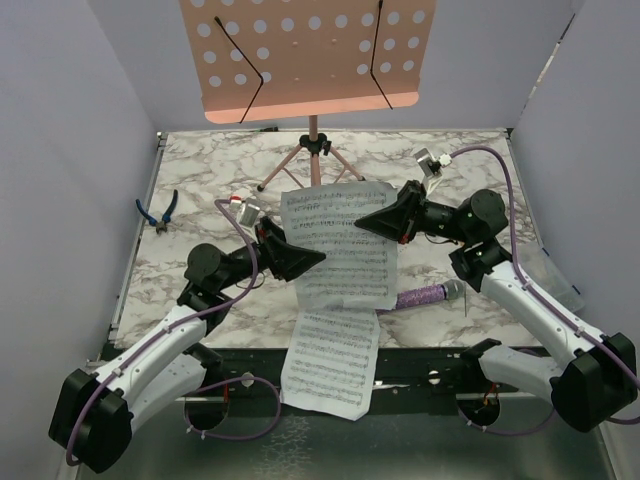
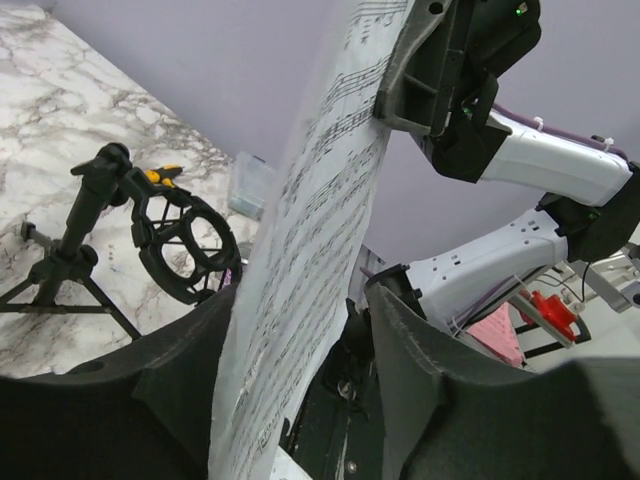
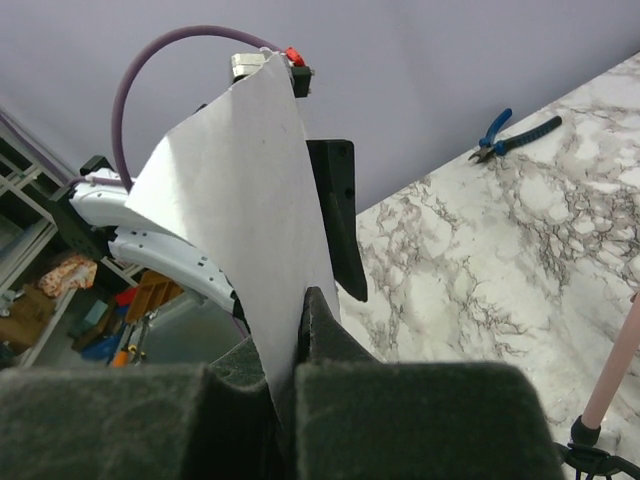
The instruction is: Set up the instrument practice props
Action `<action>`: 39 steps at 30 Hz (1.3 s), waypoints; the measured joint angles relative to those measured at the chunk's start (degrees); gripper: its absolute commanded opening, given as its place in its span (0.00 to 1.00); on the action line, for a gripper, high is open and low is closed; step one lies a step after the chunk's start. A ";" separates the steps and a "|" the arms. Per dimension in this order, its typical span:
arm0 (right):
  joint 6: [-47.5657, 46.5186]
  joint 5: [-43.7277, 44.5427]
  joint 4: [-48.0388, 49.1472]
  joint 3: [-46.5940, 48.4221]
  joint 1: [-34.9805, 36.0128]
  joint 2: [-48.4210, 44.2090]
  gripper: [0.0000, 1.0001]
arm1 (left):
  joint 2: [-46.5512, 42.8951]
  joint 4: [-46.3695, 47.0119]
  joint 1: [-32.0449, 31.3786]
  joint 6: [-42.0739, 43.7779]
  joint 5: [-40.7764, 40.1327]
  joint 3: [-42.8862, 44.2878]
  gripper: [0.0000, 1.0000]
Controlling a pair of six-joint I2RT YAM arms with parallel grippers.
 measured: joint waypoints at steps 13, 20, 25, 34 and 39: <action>0.70 -0.94 1.53 -0.24 0.00 0.35 0.01 | 2.97 -0.02 0.00 0.37 1.36 -1.07 0.15; 1.01 -0.96 1.79 -0.57 0.00 0.37 0.01 | 2.40 0.02 0.00 0.61 1.44 -1.81 0.00; 0.83 -0.94 1.66 -0.57 0.02 0.63 0.14 | 2.01 0.00 0.00 0.61 1.42 -2.45 0.00; -1.38 0.11 -0.72 -0.57 0.00 0.70 0.61 | 0.48 -0.02 0.00 0.79 1.18 -3.10 0.00; -3.50 2.36 -4.66 -0.57 0.00 0.31 0.80 | -1.11 0.00 0.00 1.55 0.37 -3.30 0.00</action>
